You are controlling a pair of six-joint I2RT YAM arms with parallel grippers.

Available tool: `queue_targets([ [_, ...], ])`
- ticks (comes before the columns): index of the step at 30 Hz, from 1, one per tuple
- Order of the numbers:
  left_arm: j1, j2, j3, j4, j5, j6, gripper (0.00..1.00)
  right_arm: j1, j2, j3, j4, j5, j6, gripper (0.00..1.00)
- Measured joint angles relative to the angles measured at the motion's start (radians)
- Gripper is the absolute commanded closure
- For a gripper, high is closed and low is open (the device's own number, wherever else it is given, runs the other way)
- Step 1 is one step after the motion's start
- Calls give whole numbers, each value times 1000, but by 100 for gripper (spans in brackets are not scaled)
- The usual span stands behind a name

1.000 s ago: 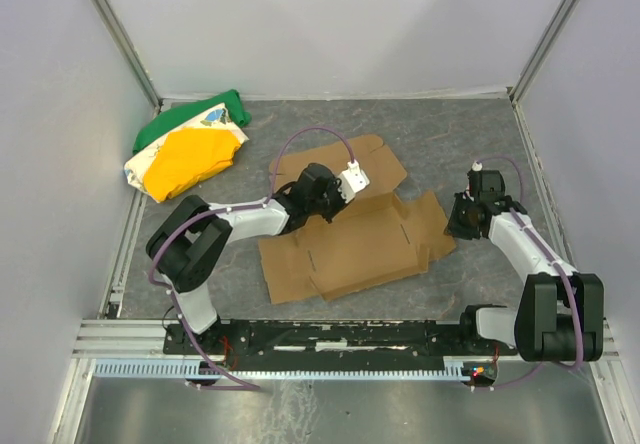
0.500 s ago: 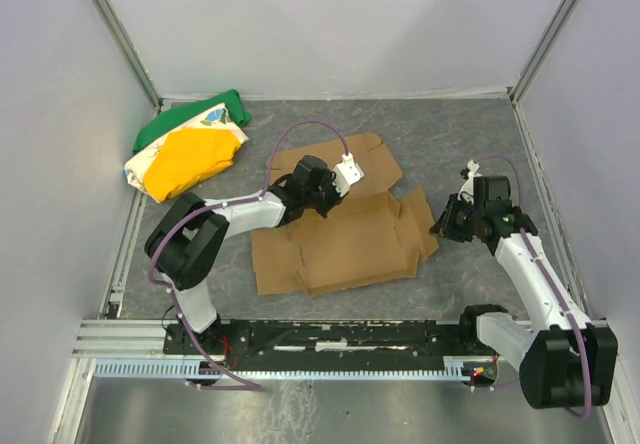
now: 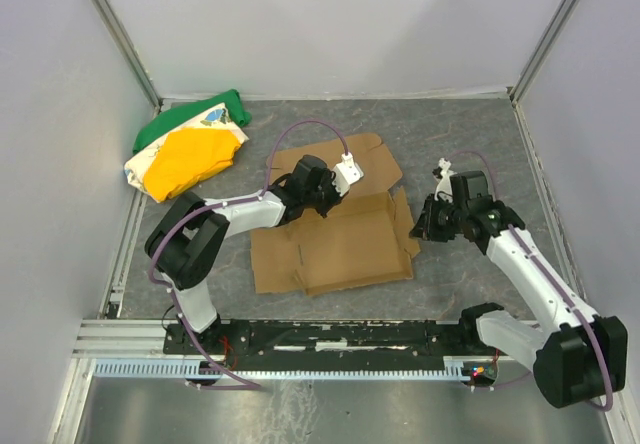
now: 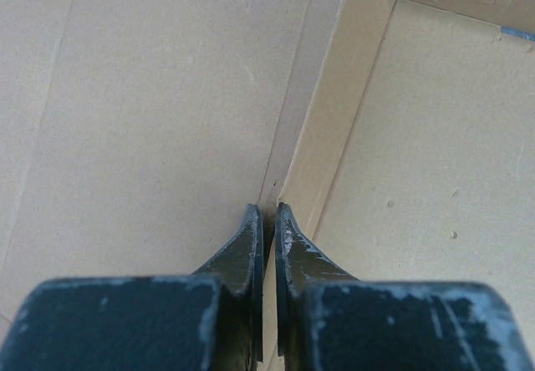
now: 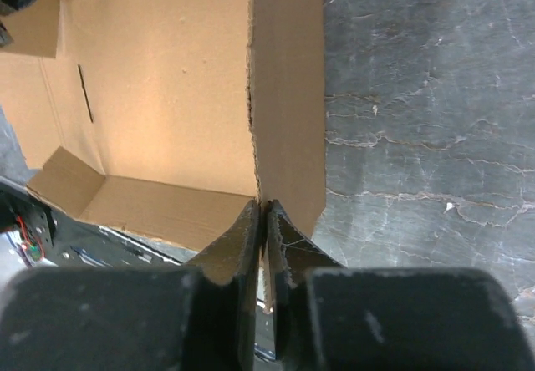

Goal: Fold the paper box

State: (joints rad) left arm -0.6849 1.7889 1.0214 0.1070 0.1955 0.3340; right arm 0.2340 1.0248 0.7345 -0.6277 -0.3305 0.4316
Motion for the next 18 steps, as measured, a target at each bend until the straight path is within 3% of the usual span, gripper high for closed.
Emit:
queue_targets([
  [3,0,0,0,0,0,0,97,19,42,22,-10,-6,-4,55],
  [7,0,0,0,1,0,0,97,26,71,28,-33,0,-18,37],
  [18,0,0,0,1,0,0,97,26,81,28,14,-40,-32,33],
])
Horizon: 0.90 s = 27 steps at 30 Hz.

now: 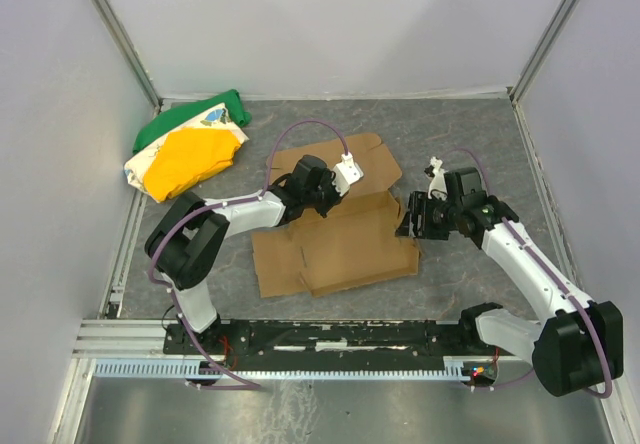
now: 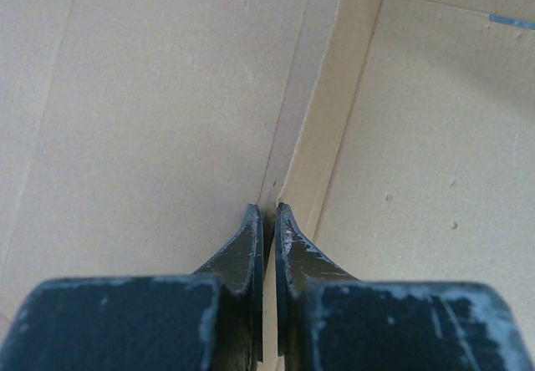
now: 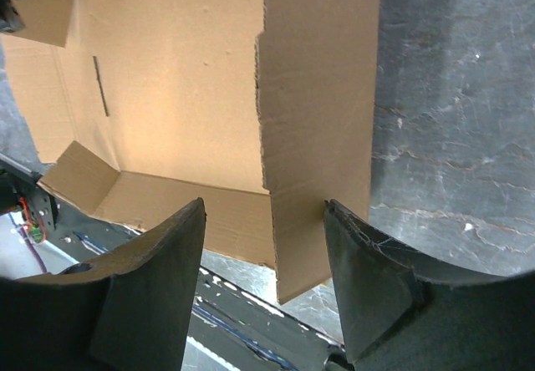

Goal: Fold the paper box

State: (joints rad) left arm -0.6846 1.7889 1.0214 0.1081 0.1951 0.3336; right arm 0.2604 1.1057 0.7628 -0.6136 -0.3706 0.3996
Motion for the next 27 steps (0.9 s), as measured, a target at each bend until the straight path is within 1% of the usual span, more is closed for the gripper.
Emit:
queue_targets([
  [7,0,0,0,0,0,0,97,0,1,0,55,-25,19,36],
  [9,0,0,0,0,0,0,97,0,6,0,63,-24,22,40],
  [12,0,0,0,0,0,0,97,-12,26,0,83,-26,27,49],
  [14,0,0,0,0,0,0,97,-33,41,0,96,-35,35,50],
  [18,0,0,0,0,0,0,97,-76,56,0,124,-51,51,49],
  [23,0,0,0,1,0,0,97,-104,60,0,149,-77,62,41],
  [27,0,0,0,1,0,0,97,-119,86,0,168,-127,72,40],
])
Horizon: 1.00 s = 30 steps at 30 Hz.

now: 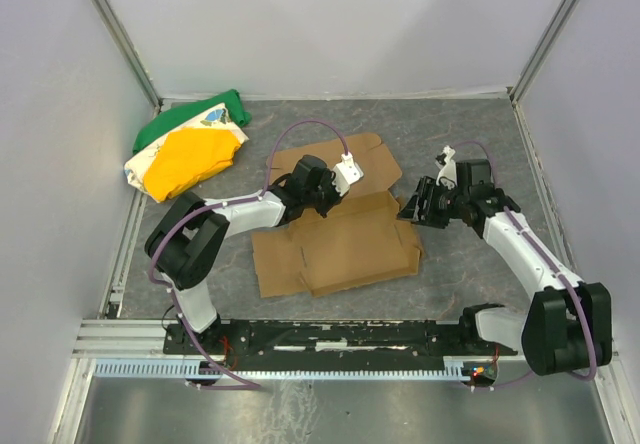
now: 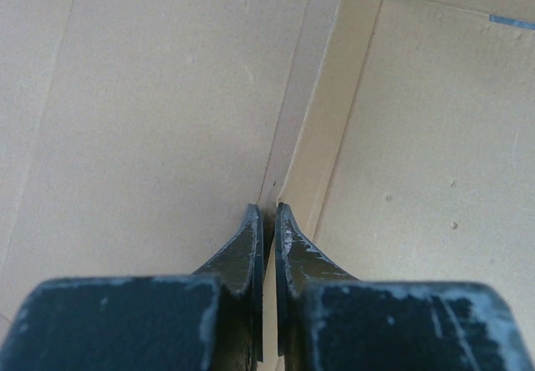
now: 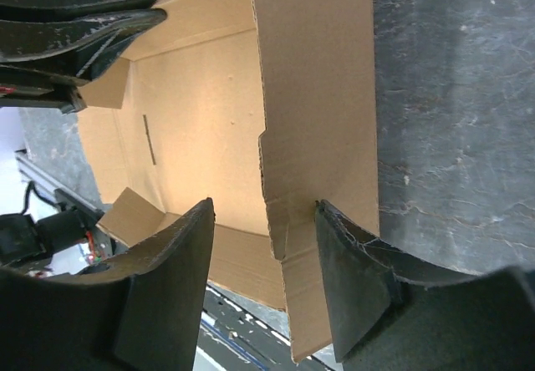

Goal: Fold the paper box

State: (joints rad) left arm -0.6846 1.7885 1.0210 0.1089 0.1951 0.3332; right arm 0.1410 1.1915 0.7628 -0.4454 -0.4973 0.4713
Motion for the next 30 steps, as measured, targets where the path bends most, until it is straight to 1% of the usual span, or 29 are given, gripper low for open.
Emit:
queue_targets([
  [6,0,0,0,0,0,0,97,-34,11,-5,66,-71,46,44],
  [12,0,0,0,0,0,0,97,-85,20,-31,142,-131,99,57],
  [19,0,0,0,0,-1,0,97,-133,98,-89,294,-227,202,67],
  [25,0,0,0,0,-1,-1,97,-151,135,-113,355,-264,245,68],
  [27,0,0,0,0,-1,-1,97,-151,135,-112,345,-259,231,65],
  [30,0,0,0,0,-1,-1,97,-150,131,-101,279,-227,183,59],
])
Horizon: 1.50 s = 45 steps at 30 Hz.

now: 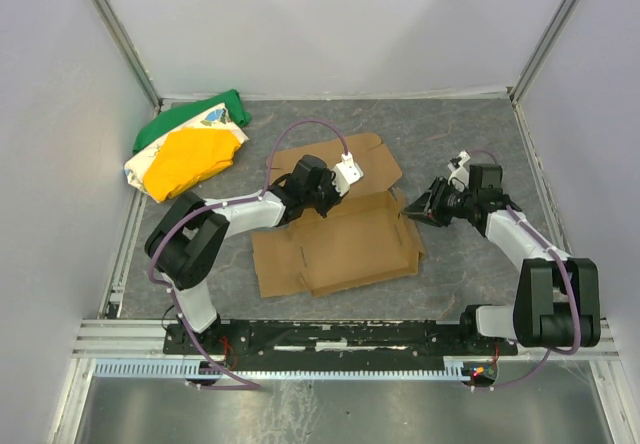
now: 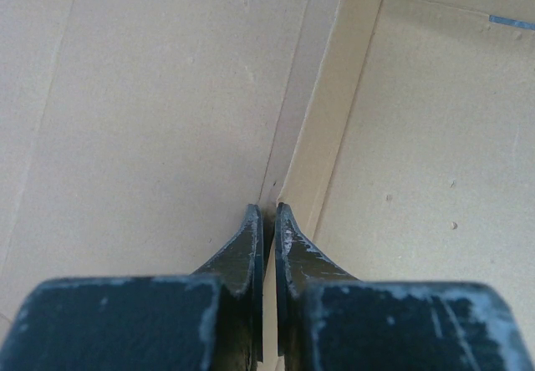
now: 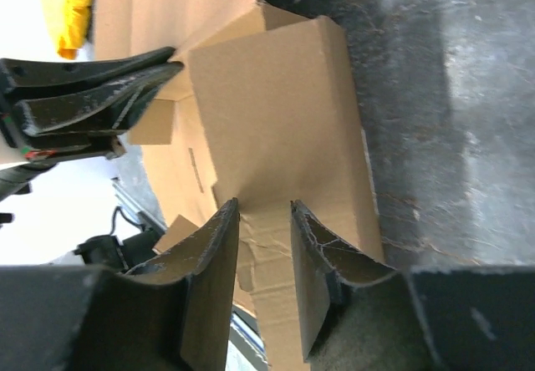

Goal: Fold the paper box

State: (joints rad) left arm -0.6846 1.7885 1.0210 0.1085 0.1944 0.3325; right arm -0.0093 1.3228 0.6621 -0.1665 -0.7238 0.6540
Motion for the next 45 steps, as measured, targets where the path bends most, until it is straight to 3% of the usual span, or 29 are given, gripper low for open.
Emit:
queue_targets([
  [11,0,0,1,-1,0,0,97,33,-13,40,-180,136,-143,53],
  [24,-2,3,4,-5,0,0,97,101,-7,108,-265,202,-214,45],
  [35,-11,3,8,-11,-8,0,97,165,99,171,-324,240,-255,43],
  [45,-19,6,16,-24,-19,0,97,209,74,209,-402,435,-278,47],
])
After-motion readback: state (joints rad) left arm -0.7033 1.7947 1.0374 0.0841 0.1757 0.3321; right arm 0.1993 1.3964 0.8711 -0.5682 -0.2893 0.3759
